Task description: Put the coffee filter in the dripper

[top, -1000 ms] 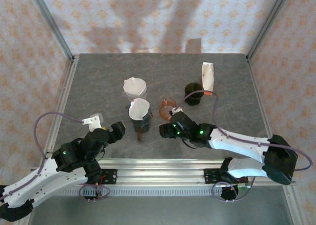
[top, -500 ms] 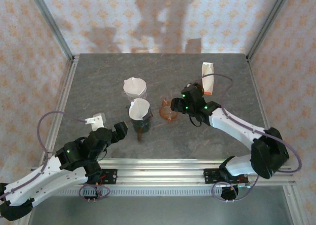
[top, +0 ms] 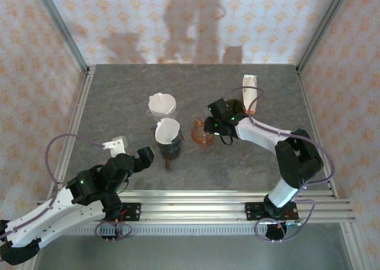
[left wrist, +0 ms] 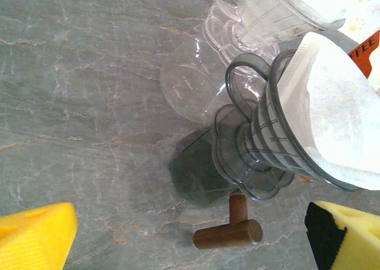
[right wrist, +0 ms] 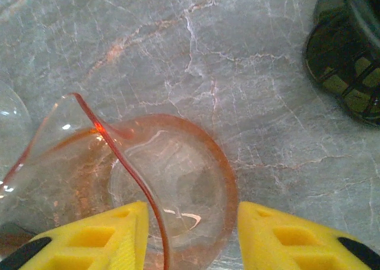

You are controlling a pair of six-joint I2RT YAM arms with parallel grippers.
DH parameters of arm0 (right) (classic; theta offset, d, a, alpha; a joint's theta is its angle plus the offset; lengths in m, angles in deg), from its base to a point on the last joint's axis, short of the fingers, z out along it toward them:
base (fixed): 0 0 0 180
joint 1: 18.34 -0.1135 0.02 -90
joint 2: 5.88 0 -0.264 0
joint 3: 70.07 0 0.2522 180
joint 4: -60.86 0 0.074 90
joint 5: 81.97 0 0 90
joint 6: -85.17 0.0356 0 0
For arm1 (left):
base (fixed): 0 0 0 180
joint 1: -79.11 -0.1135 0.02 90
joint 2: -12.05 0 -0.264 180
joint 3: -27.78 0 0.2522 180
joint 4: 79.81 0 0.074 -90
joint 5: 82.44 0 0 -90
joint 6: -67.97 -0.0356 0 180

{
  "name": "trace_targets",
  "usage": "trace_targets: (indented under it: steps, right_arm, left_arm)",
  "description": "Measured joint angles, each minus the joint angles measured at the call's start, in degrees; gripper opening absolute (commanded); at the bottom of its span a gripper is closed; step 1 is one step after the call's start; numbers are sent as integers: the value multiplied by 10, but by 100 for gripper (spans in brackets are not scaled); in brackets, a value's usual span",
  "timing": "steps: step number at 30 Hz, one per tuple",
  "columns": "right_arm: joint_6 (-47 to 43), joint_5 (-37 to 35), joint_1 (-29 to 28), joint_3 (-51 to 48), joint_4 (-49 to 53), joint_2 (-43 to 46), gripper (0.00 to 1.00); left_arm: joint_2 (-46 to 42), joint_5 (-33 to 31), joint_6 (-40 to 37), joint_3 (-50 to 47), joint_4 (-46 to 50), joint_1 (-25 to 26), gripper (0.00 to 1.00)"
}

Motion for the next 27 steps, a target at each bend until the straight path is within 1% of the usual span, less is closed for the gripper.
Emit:
trace_targets:
  steps: [4,8,11,13,17,21,24,27]
  right_arm:
    - [-3,7,0,2,1,0,28]
    - [-9,12,0,2,4,3,16]
    - [-17,16,1,-4,23,11,11]
    - [-22,19,1,-12,40,22,9]
    - [-38,16,-7,-30,82,62,8]
    - [-61,-6,-45,-38,130,115,8]
    - [-71,-23,-82,-46,155,143,9]
    - [-73,-37,-106,-66,173,161,9]
  left_arm:
    - [-2,2,0,0,-3,0,100]
    - [-2,5,0,0,-3,0,100]
    - [-2,10,0,0,-4,0,100]
    - [-2,13,0,0,-5,0,100]
    - [-2,15,0,0,-5,0,100]
    - [-2,15,0,0,-5,0,100]
    - [-2,15,0,0,-5,0,100]
    - [-2,15,0,0,-5,0,100]
